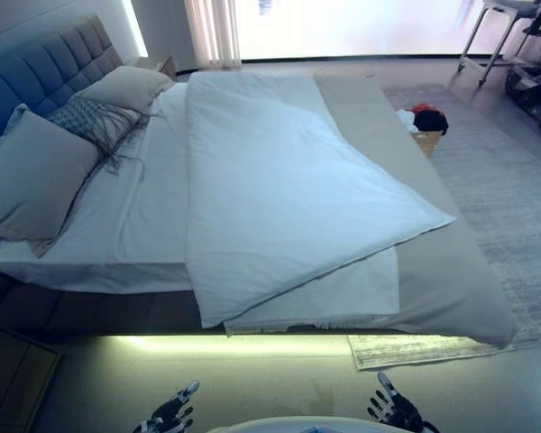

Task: Make the bed neatly

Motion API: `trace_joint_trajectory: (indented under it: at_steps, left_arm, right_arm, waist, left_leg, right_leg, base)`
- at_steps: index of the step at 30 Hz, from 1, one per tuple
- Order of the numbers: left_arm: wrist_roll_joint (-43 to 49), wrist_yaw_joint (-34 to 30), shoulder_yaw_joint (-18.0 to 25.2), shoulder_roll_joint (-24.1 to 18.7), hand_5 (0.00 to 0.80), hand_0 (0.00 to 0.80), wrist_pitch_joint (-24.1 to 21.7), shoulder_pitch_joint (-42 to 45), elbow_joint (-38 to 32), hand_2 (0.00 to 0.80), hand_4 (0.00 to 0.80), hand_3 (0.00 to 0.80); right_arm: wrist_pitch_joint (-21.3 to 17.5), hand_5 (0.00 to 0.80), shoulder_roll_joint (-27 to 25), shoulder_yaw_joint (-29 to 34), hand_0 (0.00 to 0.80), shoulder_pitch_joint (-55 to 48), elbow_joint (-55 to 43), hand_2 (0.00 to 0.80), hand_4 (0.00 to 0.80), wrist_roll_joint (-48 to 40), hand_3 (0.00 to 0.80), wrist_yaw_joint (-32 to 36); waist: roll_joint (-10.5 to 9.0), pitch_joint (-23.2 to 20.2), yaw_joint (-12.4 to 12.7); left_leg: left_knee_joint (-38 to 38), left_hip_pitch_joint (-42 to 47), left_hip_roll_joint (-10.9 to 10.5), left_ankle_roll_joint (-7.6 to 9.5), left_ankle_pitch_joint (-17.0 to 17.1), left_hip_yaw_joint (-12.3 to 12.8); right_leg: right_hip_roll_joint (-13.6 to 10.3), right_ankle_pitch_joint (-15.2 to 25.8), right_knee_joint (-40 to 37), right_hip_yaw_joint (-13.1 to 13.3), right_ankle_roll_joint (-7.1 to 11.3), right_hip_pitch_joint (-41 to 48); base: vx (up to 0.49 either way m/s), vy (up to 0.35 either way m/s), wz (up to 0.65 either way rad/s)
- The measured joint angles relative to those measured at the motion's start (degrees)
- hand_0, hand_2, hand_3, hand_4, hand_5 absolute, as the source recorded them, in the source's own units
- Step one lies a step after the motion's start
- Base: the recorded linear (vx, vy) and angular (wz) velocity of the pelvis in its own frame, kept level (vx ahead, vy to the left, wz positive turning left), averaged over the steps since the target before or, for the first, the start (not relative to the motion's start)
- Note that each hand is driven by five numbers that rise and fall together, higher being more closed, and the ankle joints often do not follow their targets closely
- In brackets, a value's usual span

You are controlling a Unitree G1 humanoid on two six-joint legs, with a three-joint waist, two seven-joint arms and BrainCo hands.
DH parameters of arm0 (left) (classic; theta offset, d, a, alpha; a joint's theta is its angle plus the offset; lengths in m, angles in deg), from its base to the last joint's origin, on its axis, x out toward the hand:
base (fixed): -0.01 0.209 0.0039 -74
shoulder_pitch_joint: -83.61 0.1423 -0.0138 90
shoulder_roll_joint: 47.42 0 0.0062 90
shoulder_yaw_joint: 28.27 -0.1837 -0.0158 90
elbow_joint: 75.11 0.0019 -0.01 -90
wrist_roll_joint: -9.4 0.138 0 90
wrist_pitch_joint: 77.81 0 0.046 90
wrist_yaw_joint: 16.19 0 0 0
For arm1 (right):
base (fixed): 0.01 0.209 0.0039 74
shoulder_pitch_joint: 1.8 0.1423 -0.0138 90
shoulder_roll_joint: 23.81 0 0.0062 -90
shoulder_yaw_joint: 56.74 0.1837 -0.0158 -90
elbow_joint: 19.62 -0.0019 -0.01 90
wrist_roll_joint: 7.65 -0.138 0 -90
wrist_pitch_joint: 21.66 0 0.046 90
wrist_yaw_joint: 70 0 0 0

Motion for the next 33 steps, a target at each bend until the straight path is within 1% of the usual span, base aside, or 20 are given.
trace_joint_trajectory:
  at_steps: [2, 3, 4, 5, 6, 7, 8, 10, 12, 13, 16, 18, 19, 20, 21, 24, 25, 29, 31, 33]
  left_arm:
    - [0.0, 0.2, 0.3, 0.2, 0.0, 0.0, -0.1, 0.0, 1.3, 0.0, 0.0, 0.0]
    - [0.0, 0.3, 1.4, 0.2, 0.0, 0.0, -0.2, -0.4, 2.3, 0.0, 0.0, 0.0]
    - [0.0, 0.3, 2.6, 0.1, 0.0, 0.0, -0.3, -0.9, 3.4, 0.0, 0.0, 0.0]
    - [-0.1, 0.2, 3.4, 0.3, 0.0, 0.0, -0.5, -1.0, 3.7, 0.0, 0.0, 0.0]
    - [-0.1, 0.2, 3.5, 0.9, 0.0, 0.0, -0.4, -1.2, 3.8, 0.0, 0.0, 0.0]
    - [-0.2, 0.1, 3.8, 1.8, 0.0, 0.0, -0.4, -0.3, 4.0, 0.0, 0.0, 0.0]
    - [-0.2, 0.1, 3.9, 2.4, 0.0, 0.0, -0.4, 0.2, 4.4, 0.0, 0.0, 0.0]
    - [-0.3, 0.2, 3.9, 2.6, 0.0, 0.0, -0.5, 0.7, 4.9, 0.0, 0.0, 0.0]
    - [-0.4, 0.3, 3.9, 2.6, 0.0, 0.0, -0.5, -1.0, 5.7, 0.0, 0.0, 0.0]
    - [-0.4, 0.3, 3.9, 2.8, 0.0, 0.0, -0.5, -1.8, 5.7, 0.0, 0.0, 0.0]
    - [-0.1, 0.8, 4.4, 2.7, 0.0, 0.0, -0.4, -1.8, 5.5, 0.0, 0.0, 0.0]
    - [0.0, 0.9, 4.5, 2.7, 0.0, 0.0, -0.3, -1.7, 5.7, 0.0, 0.0, 0.0]
    - [0.0, 0.8, 4.5, 2.4, 0.0, 0.0, -0.3, -1.2, 5.7, 0.0, 0.0, 0.0]
    - [0.0, 1.0, 4.5, 1.1, 0.0, 0.0, -0.3, -1.6, 5.4, 0.0, 0.0, 0.0]
    - [0.0, 1.0, 4.5, 0.0, 0.0, 0.0, -0.3, -1.7, 4.3, 0.0, 0.0, 0.0]
    - [0.0, 1.0, 4.0, -2.7, 0.0, 0.0, -0.3, -3.1, 3.4, 0.0, 0.0, 0.0]
    - [0.0, 1.0, 3.7, -3.3, 0.0, 0.0, -0.3, -3.8, 3.3, 0.0, 0.0, 0.0]
    - [1.3, 1.1, 3.6, -4.3, 0.0, 0.0, 0.1, -4.3, 2.9, 0.0, 0.0, 0.0]
    - [1.7, 1.2, 2.6, -4.6, 0.0, 0.0, 0.1, -4.2, 2.6, 0.0, 0.0, 0.0]
    - [1.7, 1.2, 1.2, -4.6, 0.0, 0.0, 0.1, -4.6, 2.3, 0.0, 0.0, 0.0]
  right_arm:
    - [0.5, 0.0, 0.0, -0.2, 0.0, 0.7, 0.6, 0.0, 0.0, 1.0, 0.0, 0.3]
    - [0.8, 0.0, 0.3, -0.8, 0.0, 1.9, 1.5, 0.0, 0.0, 1.4, 0.0, 0.4]
    - [1.0, 0.0, 0.6, -0.9, 0.0, 3.4, 2.4, 0.0, 0.0, 2.2, 0.0, 0.3]
    - [1.0, 0.0, 0.5, -1.1, 0.0, 4.7, 3.2, 0.0, 0.0, 3.0, 0.0, 0.0]
    - [1.1, 0.0, 0.1, -1.1, 0.0, 5.6, 3.3, 0.0, 0.0, 3.7, 0.0, -0.4]
    - [1.0, 0.0, -0.8, -1.1, 0.0, 5.8, 3.3, 0.0, 0.0, 4.3, 0.0, -1.1]
    - [1.0, 0.0, -1.7, -1.1, 0.0, 6.0, 3.4, 0.0, 0.0, 4.8, 0.0, -1.8]
    - [1.4, 0.0, -2.3, -1.1, 0.0, 6.1, 3.7, 0.0, 0.0, 5.2, 0.0, -2.9]
    - [2.0, 0.0, -2.1, -0.9, 0.0, 6.1, 4.4, 0.0, 0.0, 5.2, 0.0, -3.4]
    - [2.2, 0.0, -2.1, -0.7, 0.0, 5.9, 4.9, 0.0, 0.0, 5.2, 0.0, -3.6]
    - [2.4, 0.0, -2.1, -0.4, 0.0, 5.3, 5.6, 0.0, 0.0, 5.2, 0.0, -3.5]
    - [2.3, 0.0, -2.2, -0.5, 0.0, 4.6, 5.4, 0.0, 0.0, 5.2, 0.0, -3.4]
    - [2.1, 0.0, -2.0, -0.5, 0.0, 4.0, 5.5, 0.0, 0.0, 5.2, 0.0, -3.4]
    - [2.2, 0.0, -0.5, -0.5, 0.0, 2.9, 5.5, 0.0, 0.0, 5.2, 0.0, -2.5]
    - [2.4, 0.0, 0.6, -0.5, 0.0, 2.1, 5.6, 0.0, 0.0, 5.2, 0.0, -1.9]
    - [1.8, 0.0, 1.9, -0.4, 0.0, 2.1, 5.5, 0.0, 0.0, 4.6, 0.0, -0.7]
    - [1.8, 0.0, 2.1, -0.3, 0.0, 2.2, 5.5, 0.0, 0.0, 4.1, 0.0, -0.3]
    - [1.8, 0.0, 2.2, 0.9, 0.0, 5.2, 4.2, 0.0, 0.0, 2.6, 0.0, -0.2]
    - [1.8, 0.0, 2.2, 1.5, 0.0, 6.1, 3.3, 0.0, 0.0, 0.5, 0.0, -0.3]
    - [1.9, 0.0, 1.7, 1.5, 0.0, 6.9, 3.1, 0.0, 0.0, -2.2, 0.0, -0.4]
  waist:
    - [0.54, 0.8, 0.1]
    - [-0.2, 1.7, 0.2]
    - [-1.04, 3.4, 0.3]
    - [-1.88, 4.7, 0.8]
    - [-2.52, 5.7, 1.2]
    - [-2.26, 5.8, 1.8]
    - [-1.02, 6.3, 2.2]
    - [0.6, 6.7, 2.5]
    - [0.35, 7.1, 3.1]
    - [0.16, 7.7, 3.1]
    - [-0.16, 7.6, 3.8]
    - [0.04, 6.8, 4.7]
    - [0.72, 5.8, 4.8]
    - [-0.9, 5.6, 3.9]
    - [-2.14, 5.1, 3.9]
    - [-2.96, 4.4, 4.4]
    - [-3.22, 3.8, 4.6]
    - [-2.61, 3.6, 4.7]
    - [-1.31, 4.5, 4.7]
    - [-1.04, 4.9, 4.6]
  left_leg:
    - [3.9, -1.7, 0.6, -0.46, -1.4, 0.1]
    - [8.2, -3.3, 0.7, -0.96, -2.0, 0.1]
    - [15.7, -6.8, 0.4, -1.9, -2.4, 0.1]
    - [26.2, -12.4, 0.0, -3.65, -1.7, -0.1]
    - [32.5, -16.9, 0.1, -4.93, 0.1, -0.6]
    - [32.0, -18.2, 0.3, -5.15, -0.2, -1.1]
    - [27.9, -18.3, 0.9, -5.11, -0.2, -1.5]
    - [14.9, -17.5, 3.0, -4.39, 0.7, -1.3]
    - [1.8, -17.0, 4.2, -3.89, 2.7, -1.8]
    - [-0.3, -16.8, 4.6, -3.88, 4.0, -1.8]
    - [3.6, -15.6, 5.7, -3.54, 4.2, -1.2]
    - [12.3, -15.8, 4.5, -2.73, 3.5, -0.6]
    - [12.6, -15.1, 3.3, -0.39, 2.1, 0.0]
    - [10.7, -13.6, 0.9, 0.68, 2.0, 1.3]
    - [9.2, -11.7, -0.7, 1.68, 2.1, 1.6]
    - [7.7, -9.7, -3.1, 3.27, 1.5, 1.9]
    - [7.6, -9.9, -3.5, 3.66, 1.1, 2.1]
    - [6.2, -9.1, -3.8, 4.39, 0.8, 4.2]
    - [5.1, -7.8, -2.5, 4.42, 0.8, 4.5]
    - [4.2, -8.1, -1.4, 4.27, 0.4, 4.7]
  right_leg:
    - [0.4, -1.2, 2.2, 0.1, -0.62, -1.4]
    - [0.1, -2.2, 3.8, 0.2, -1.05, -2.1]
    - [-0.9, -3.2, 5.9, 0.9, -1.73, -3.2]
    - [-1.7, -3.7, 7.5, 2.1, -2.25, -4.2]
    - [-2.5, -3.8, 8.4, 3.4, -2.73, -4.8]
    - [-2.9, -3.7, 8.6, 3.6, -2.92, -5.5]
    - [-2.7, -3.7, 8.6, 3.6, -2.94, -5.5]
    - [-1.9, -3.7, 8.4, 2.7, -2.99, -5.7]
    - [-1.1, -3.4, 4.5, 2.9, -3.38, -4.1]
    - [-0.8, -3.3, 2.0, 3.0, -3.39, -2.0]
    - [-1.8, -3.4, 1.8, 3.0, -3.14, 0.7]
    - [-4.2, -4.6, 3.0, 2.6, -1.19, 0.9]
    - [-4.9, -5.4, 3.5, 2.0, 1.03, 2.0]
    - [-7.7, -6.3, 5.6, 2.0, 0.63, 2.6]
    - [-9.2, -7.1, 8.5, 1.7, 1.11, 2.6]
    - [-11.5, -7.0, 13.7, 1.9, 1.3, 2.0]
    - [-11.8, -6.3, 15.0, 1.9, 2.15, 0.9]
    - [-12.7, -5.2, 20.7, 1.7, 3.01, -3.1]
    - [-12.2, -7.1, 25.2, 1.8, 3.16, -6.3]
    - [-11.0, -8.4, 21.2, 1.8, 3.35, -10.2]
  base:
    - [0.063, -0.098, -0.02]
    - [0.046, 0.001, -0.05]
    - [0.065, 0.097, -0.15]
    - [0.149, 0.174, -0.4]
    - [0.273, 0.235, -0.62]
    - [0.344, 0.25, -0.72]
    - [0.401, 0.269, -0.65]
    - [0.483, 0.27, -0.39]
    - [0.49, 0.278, -0.09]
    - [0.479, 0.33, 0.03]
    - [0.479, 0.36, -0.31]
    - [0.422, 0.331, -0.58]
    - [0.407, 0.308, -0.06]
    - [0.392, 0.287, 0.24]
    - [0.362, 0.263, 0.27]
    - [0.282, 0.216, 0.14]
    - [0.246, 0.194, 0.11]
    - [0.174, 0.07, -0.09]
    - [0.078, -0.084, -0.15]
    - [-0.031, -0.167, -0.23]
